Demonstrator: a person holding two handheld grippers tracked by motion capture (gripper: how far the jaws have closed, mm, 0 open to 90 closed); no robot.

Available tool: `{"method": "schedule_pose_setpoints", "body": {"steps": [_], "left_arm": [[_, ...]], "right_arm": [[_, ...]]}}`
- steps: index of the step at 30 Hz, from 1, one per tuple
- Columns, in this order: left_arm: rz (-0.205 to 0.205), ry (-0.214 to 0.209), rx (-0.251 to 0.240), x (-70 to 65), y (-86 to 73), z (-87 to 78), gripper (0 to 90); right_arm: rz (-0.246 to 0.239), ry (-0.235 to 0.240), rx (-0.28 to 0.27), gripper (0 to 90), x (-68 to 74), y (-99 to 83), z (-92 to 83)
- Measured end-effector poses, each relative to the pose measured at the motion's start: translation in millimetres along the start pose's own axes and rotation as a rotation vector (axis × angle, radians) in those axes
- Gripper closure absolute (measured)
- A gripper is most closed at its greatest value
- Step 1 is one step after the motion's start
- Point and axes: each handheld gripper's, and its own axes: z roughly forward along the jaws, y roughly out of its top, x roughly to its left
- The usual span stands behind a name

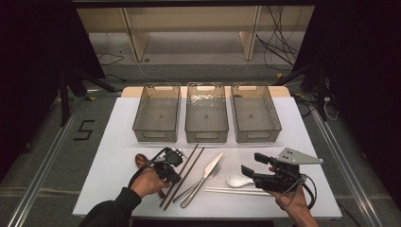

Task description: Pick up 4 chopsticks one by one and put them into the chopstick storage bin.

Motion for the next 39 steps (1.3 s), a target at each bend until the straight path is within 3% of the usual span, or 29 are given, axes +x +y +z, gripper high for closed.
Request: {"method": "schedule_pose_setpoints", "body": {"steps": [3,5,11,20,30,39], "left_arm": [[-0.015,-0.01,-0.004,0.1,0.1,0.3,82.7],[-0.047,-0.036,-0.007,4.3,0.2,0.5,82.9],[-0.048,-0.025,-0.003,2.8,0.6,0.3,83.4],[-0.082,-0.074,0.003,9.5,-0.2,-0.9,83.9],[-0.06,-0.114,-0.07,11.5,-1.2,-17.7,84.0],[-0.046,-0.153,-0.158,12.8,-1.0,-43.1,84.0]], "right_arm": [[-0.004,0.002,0.003,31.0,0.8,0.0,0.6],[-0.003,0.002,0.003,30.9,0.4,0.0,0.2],[-0.003,0.002,0.005,31.0,0.3,-0.2,0.4],[-0.001,0.007,0.004,31.2,0.2,0.0,0.3],[-0.003,0.015,0.003,31.3,0.5,0.1,0.1],[-0.002,0.014,0.003,31.3,0.5,-0.1,0.6]]}}
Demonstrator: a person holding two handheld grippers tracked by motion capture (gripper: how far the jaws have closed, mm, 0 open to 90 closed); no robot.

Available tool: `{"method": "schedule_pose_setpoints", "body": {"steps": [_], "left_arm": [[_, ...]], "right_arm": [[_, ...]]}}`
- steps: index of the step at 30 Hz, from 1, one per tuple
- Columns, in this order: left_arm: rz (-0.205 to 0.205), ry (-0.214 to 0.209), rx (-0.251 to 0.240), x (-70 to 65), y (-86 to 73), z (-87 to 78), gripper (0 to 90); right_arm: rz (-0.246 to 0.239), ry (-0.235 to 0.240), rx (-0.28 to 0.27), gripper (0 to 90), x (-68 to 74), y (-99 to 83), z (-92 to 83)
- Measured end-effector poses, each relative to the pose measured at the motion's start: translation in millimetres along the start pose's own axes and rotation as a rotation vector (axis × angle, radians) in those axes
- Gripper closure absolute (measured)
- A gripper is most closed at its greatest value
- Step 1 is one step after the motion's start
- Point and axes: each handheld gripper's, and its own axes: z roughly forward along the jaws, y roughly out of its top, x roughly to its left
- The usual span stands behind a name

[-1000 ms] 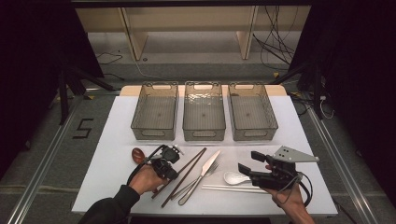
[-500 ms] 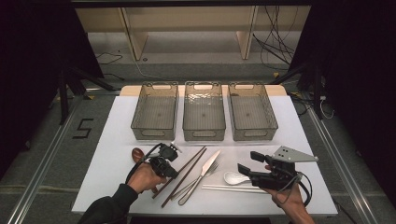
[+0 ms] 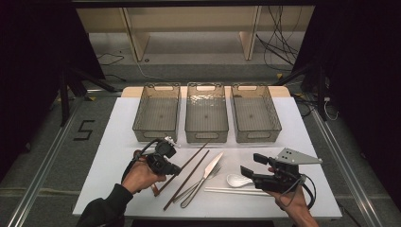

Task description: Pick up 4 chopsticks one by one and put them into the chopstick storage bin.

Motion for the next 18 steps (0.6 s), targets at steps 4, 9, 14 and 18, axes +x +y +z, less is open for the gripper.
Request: {"method": "schedule_pose_setpoints", "body": {"steps": [4,9,14,18], "left_arm": [[-0.005,-0.004,-0.03,2.4,1.2,-7.8,84.0],[-0.008,-0.013,-0.066,6.8,3.5,-18.5,84.0],[-0.013,-0.017,-0.099,12.8,6.0,-27.8,84.0],[-0.016,-0.01,-0.136,16.9,7.5,-34.4,84.0]], "right_arm": [[0.003,0.0,-0.001,31.3,-0.1,0.0,-0.6],[0.004,-0.004,-0.008,31.0,-0.6,-0.1,-1.5],[0.003,-0.008,-0.017,29.8,-0.9,0.2,-1.7],[0.005,-0.014,-0.02,29.3,-0.9,0.0,-2.0]]}}
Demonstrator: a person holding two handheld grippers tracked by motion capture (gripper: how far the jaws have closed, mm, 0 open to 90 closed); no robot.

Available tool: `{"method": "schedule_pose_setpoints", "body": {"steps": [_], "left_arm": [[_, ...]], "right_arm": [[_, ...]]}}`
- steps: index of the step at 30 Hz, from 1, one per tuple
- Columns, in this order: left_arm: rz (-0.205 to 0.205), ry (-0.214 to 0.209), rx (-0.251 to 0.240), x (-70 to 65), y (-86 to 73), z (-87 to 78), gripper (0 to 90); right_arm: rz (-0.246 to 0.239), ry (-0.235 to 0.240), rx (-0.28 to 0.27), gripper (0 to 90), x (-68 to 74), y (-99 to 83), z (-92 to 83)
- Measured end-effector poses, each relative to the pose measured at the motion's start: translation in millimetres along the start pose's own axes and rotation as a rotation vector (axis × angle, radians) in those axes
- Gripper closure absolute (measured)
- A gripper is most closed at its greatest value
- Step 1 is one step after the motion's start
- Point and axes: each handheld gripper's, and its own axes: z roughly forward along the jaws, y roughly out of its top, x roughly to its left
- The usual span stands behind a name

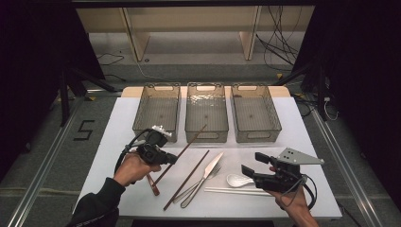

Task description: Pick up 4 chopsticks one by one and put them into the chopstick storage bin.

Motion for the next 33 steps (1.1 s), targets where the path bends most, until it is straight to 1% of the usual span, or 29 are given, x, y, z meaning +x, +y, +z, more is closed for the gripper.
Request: {"method": "schedule_pose_setpoints", "body": {"steps": [1,5,10,11,16,20,22,24,27,29,33], "left_arm": [[0.003,0.003,-0.002,1.1,0.6,-1.5,84.0],[-0.007,0.004,-0.023,6.1,3.5,-6.1,84.0],[-0.021,-0.001,-0.031,13.8,7.7,-6.3,84.0],[-0.021,0.001,-0.033,15.6,8.7,-7.3,84.0],[-0.034,0.011,-0.058,21.9,13.4,-12.8,83.9],[-0.042,0.017,-0.065,28.9,18.5,-16.2,84.0],[-0.052,0.017,-0.076,31.7,20.9,-16.5,84.0],[-0.052,0.021,-0.079,34.9,23.1,-17.2,83.9],[-0.067,0.029,-0.093,38.8,25.4,-18.4,84.0],[-0.065,0.034,-0.1,42.0,26.9,-20.5,84.0],[-0.08,0.05,-0.134,49.1,32.0,-26.4,84.0]], "right_arm": [[0.001,0.0,-0.004,29.2,0.0,0.0,-0.4],[-0.001,-0.003,-0.014,28.1,-0.5,0.1,-1.1],[-0.001,-0.003,-0.033,25.1,-0.1,0.3,-2.0],[-0.001,-0.001,-0.043,24.1,0.0,0.5,-2.6],[0.004,-0.001,-0.053,22.4,-0.3,0.6,-2.9],[0.007,-0.001,-0.056,22.4,-0.4,0.7,-3.0],[0.008,-0.001,-0.055,22.4,-0.4,0.6,-2.9],[0.004,-0.004,-0.054,22.5,-0.4,0.4,-2.9],[0.005,-0.005,-0.054,22.6,-0.6,0.2,-2.9],[0.005,-0.005,-0.054,22.7,-0.7,0.2,-3.0],[0.004,-0.007,-0.053,22.7,-0.6,0.3,-2.7]]}}
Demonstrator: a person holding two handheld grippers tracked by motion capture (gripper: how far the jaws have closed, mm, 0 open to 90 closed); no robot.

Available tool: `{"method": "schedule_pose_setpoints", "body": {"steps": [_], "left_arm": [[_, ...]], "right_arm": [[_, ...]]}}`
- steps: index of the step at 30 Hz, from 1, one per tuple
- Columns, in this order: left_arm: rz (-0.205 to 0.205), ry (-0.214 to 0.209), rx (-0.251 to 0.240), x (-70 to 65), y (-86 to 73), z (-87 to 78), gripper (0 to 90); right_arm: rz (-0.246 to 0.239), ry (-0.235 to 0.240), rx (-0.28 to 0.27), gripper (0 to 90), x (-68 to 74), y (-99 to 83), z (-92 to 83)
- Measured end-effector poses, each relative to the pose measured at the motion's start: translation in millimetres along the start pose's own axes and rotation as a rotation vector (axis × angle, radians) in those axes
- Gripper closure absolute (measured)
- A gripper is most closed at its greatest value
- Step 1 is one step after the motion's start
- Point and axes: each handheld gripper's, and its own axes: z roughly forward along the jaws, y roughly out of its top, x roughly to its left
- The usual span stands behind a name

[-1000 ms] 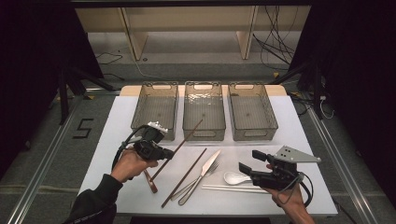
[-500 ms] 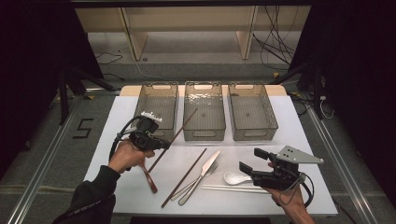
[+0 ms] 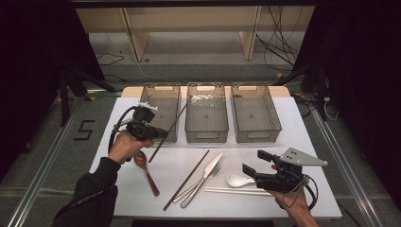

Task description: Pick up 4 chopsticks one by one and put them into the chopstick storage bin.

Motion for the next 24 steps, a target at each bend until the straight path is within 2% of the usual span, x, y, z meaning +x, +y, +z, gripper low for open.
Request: {"method": "schedule_pose_setpoints", "body": {"steps": [6,14,17,24], "left_arm": [[-0.024,0.03,-0.052,15.0,14.4,-6.0,83.9],[-0.086,0.085,-0.106,43.2,32.7,-12.4,83.9],[-0.087,0.086,-0.109,49.0,37.7,-11.3,83.9],[-0.087,0.121,-0.127,60.4,49.2,-6.7,83.9]], "right_arm": [[0.0,0.0,0.0,22.9,0.0,0.0,-0.2],[-0.001,0.001,0.001,23.0,-0.4,0.0,-0.1],[0.002,0.003,-0.001,23.2,-0.3,0.1,-0.3],[0.004,0.004,-0.001,23.4,-0.7,-0.1,-0.1]]}}
